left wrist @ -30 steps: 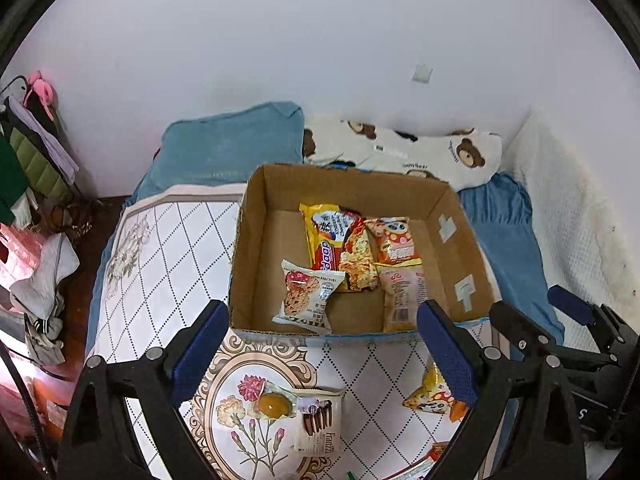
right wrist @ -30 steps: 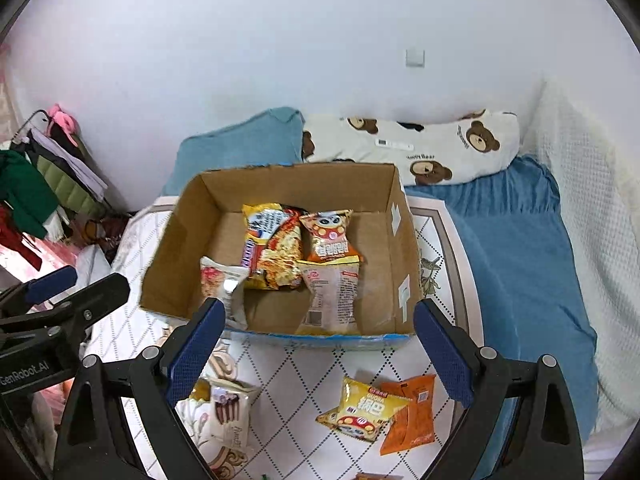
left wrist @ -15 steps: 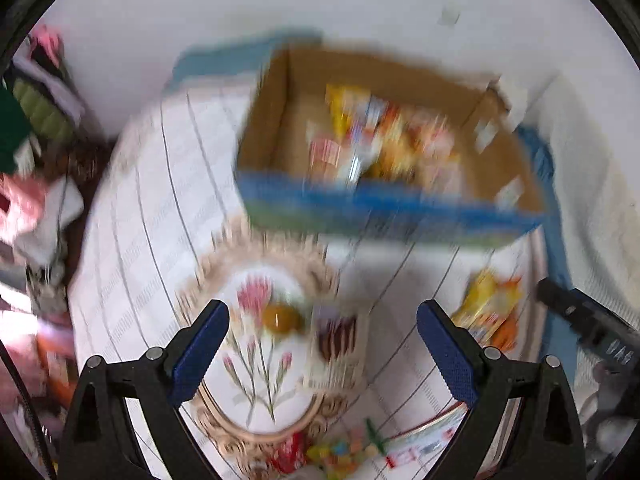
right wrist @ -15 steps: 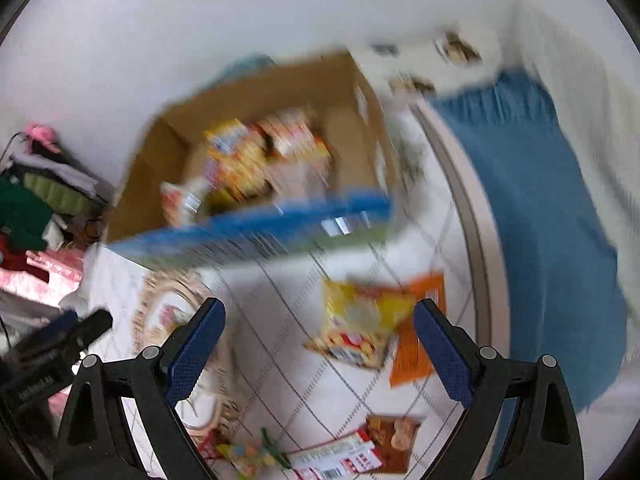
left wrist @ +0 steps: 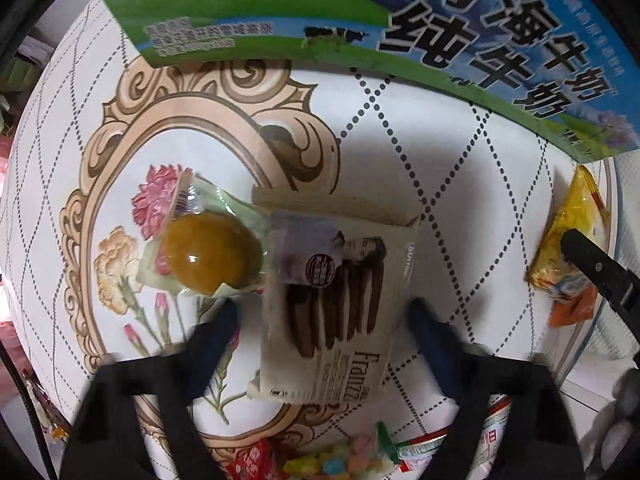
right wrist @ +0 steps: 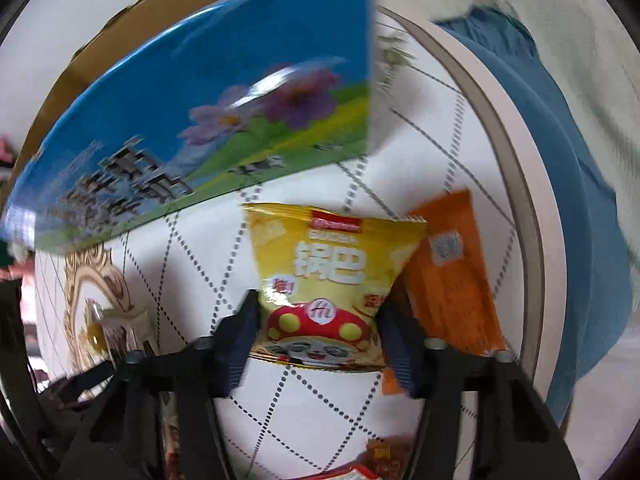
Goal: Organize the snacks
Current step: 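Grasp the Franzzi biscuit box with the left gripper while the right grasps the yellow Guoba bag, then carry both items into the box and open both grippers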
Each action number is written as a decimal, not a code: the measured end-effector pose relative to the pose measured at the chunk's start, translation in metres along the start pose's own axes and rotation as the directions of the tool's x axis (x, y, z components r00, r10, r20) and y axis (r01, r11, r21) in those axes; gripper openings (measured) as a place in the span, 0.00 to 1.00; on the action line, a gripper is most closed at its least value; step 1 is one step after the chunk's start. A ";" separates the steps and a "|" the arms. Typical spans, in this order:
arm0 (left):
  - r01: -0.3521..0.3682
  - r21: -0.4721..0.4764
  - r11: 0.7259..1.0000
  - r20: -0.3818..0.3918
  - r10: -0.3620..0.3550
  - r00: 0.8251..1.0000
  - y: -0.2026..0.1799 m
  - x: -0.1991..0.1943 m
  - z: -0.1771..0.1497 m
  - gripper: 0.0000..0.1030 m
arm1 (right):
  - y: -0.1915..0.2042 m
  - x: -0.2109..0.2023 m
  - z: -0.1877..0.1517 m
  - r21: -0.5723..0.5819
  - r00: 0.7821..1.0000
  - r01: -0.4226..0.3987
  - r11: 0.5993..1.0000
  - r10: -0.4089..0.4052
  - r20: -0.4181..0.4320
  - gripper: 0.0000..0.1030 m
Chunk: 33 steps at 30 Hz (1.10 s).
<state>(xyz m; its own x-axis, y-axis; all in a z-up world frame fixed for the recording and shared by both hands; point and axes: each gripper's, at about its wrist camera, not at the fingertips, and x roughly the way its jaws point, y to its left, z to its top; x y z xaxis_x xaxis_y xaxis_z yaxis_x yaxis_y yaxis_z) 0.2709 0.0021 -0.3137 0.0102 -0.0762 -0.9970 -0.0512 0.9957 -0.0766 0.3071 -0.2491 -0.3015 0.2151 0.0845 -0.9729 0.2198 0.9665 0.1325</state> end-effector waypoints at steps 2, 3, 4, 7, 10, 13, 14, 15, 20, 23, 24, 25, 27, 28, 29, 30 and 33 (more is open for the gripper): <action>0.002 0.010 1.000 0.000 -0.002 1.000 -0.002 0.003 -0.003 0.57 | 0.004 0.000 -0.001 -0.043 1.000 -0.004 0.999 0.002 -0.027 0.50; -0.002 0.020 1.000 0.011 0.002 1.000 -0.004 0.002 -0.005 0.56 | 0.005 -0.001 -0.003 -0.064 0.999 -0.016 0.998 0.013 -0.044 0.50; -0.007 0.029 1.000 0.013 0.006 1.000 -0.006 0.001 -0.009 0.56 | 0.006 -0.003 -0.006 -0.090 0.997 -0.030 0.995 0.023 -0.073 0.50; 0.005 0.042 0.999 -0.006 -0.005 1.000 -0.009 0.000 -0.031 0.56 | 0.010 -0.007 -0.023 -0.161 0.985 -0.079 0.984 0.052 -0.163 0.49; 0.032 0.054 0.998 -0.043 -0.029 0.999 -0.015 0.008 -0.054 0.56 | 0.015 -0.007 -0.044 -0.223 0.969 -0.107 0.969 0.051 -0.242 0.49; 0.029 0.049 0.998 -0.073 -0.026 0.997 -0.020 0.027 -0.062 0.58 | 0.017 0.005 -0.056 -0.243 0.962 -0.093 0.966 0.024 -0.270 0.50; 0.026 0.050 0.998 -0.071 -0.022 0.997 -0.021 0.031 -0.062 0.58 | 0.017 0.010 -0.057 -0.228 0.964 -0.089 0.969 0.027 -0.264 0.53; 0.023 0.046 0.999 -0.072 -0.020 0.997 -0.022 0.034 -0.062 0.59 | 0.016 0.014 -0.058 -0.211 0.964 -0.095 0.973 0.037 -0.264 0.55; 0.034 0.031 0.999 -0.065 -0.032 0.997 -0.028 0.039 -0.052 0.60 | 0.018 0.031 -0.066 -0.191 0.974 -0.040 0.981 -0.004 -0.225 0.57; 0.033 0.020 0.999 -0.051 -0.032 0.998 -0.020 0.034 -0.042 0.57 | 0.018 0.032 -0.072 -0.187 0.981 -0.025 0.982 -0.012 -0.195 0.55; 0.029 0.017 0.999 -0.044 -0.028 0.999 -0.020 0.031 -0.040 0.55 | 0.018 0.031 -0.074 -0.188 0.982 -0.022 0.982 -0.013 -0.186 0.55; 0.031 0.014 0.999 -0.037 -0.030 0.999 -0.006 0.021 -0.037 0.55 | 0.017 0.029 -0.076 -0.189 0.984 -0.022 0.982 -0.012 -0.179 0.53; 0.031 0.013 0.999 -0.025 -0.031 0.999 -0.005 0.014 -0.039 0.55 | 0.017 0.021 -0.078 -0.195 0.985 -0.029 0.980 -0.006 -0.174 0.48; 0.033 0.016 0.999 -0.013 -0.033 0.999 -0.005 0.007 -0.043 0.55 | 0.016 0.018 -0.078 -0.193 0.985 -0.037 0.981 0.003 -0.173 0.47; 0.038 0.019 0.999 -0.001 -0.038 0.999 -0.005 -0.001 -0.044 0.55 | 0.015 0.011 -0.078 -0.189 0.985 -0.051 0.981 0.019 -0.169 0.47; 0.045 0.020 0.999 0.008 -0.045 0.999 -0.005 -0.009 -0.046 0.55 | 0.016 0.007 -0.076 -0.188 0.986 -0.060 0.980 0.029 -0.166 0.47; 0.081 0.025 0.996 0.060 -0.083 0.995 -0.004 -0.044 -0.045 0.55 | 0.013 -0.021 -0.069 -0.186 0.987 -0.107 0.977 0.081 -0.142 0.47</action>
<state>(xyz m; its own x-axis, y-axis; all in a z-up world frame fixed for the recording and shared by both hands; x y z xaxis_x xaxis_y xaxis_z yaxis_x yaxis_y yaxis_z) 0.2255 -0.0009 -0.2700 0.0744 -0.1552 -0.9851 -0.0250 0.9872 -0.1574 0.2397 -0.2213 -0.2927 0.0947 0.1961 -0.9760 0.0143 0.9800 0.1983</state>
